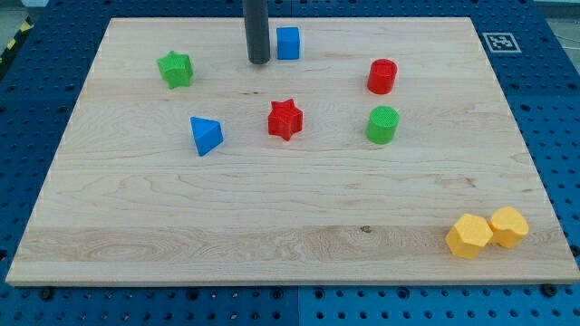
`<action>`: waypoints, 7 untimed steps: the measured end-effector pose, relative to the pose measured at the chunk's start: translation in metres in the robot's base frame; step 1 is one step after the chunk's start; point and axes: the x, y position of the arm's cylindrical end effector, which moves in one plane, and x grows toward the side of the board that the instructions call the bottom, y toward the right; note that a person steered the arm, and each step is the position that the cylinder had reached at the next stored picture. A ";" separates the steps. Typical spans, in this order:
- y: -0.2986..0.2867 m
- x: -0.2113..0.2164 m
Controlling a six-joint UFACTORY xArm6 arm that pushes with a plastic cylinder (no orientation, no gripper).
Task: Move the blue cube downwards slightly
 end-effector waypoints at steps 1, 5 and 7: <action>0.000 -0.011; 0.059 -0.032; 0.059 -0.033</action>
